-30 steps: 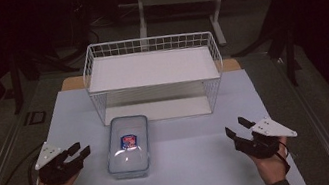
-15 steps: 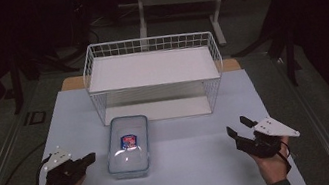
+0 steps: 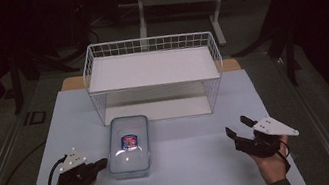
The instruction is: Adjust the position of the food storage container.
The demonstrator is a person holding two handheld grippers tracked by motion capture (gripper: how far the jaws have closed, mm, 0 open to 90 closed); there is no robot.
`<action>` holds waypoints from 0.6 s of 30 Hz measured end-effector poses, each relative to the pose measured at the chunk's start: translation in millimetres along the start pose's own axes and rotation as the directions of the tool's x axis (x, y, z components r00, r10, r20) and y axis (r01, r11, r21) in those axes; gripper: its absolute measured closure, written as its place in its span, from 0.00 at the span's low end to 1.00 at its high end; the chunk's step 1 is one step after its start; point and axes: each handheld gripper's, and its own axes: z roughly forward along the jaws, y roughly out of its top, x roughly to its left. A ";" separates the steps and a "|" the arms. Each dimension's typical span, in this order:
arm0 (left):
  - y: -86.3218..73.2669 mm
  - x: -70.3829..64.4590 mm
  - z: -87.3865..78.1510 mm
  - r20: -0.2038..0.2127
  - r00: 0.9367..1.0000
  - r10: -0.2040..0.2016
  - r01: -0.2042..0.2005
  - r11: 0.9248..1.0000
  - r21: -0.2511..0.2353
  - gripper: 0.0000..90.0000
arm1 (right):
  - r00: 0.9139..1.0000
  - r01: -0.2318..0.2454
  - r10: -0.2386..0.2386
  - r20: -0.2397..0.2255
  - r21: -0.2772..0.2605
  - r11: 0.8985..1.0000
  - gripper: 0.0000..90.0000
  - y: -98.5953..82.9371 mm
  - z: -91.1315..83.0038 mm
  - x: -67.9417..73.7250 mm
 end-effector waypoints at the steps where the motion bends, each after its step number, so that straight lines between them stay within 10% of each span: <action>1: 0.5 -1.8 0.9 0.004 1.000 0.005 -0.005 1.000 0.001 1.00 | 1.000 0.000 0.000 -0.001 0.002 1.000 0.36 -0.1 0.3 0.0; 18: 20.7 -58.3 40.0 0.209 0.972 0.106 -0.111 0.994 0.010 1.00 | 0.995 -0.070 0.073 -0.068 0.051 0.996 0.34 -3.4 7.6 -4.6</action>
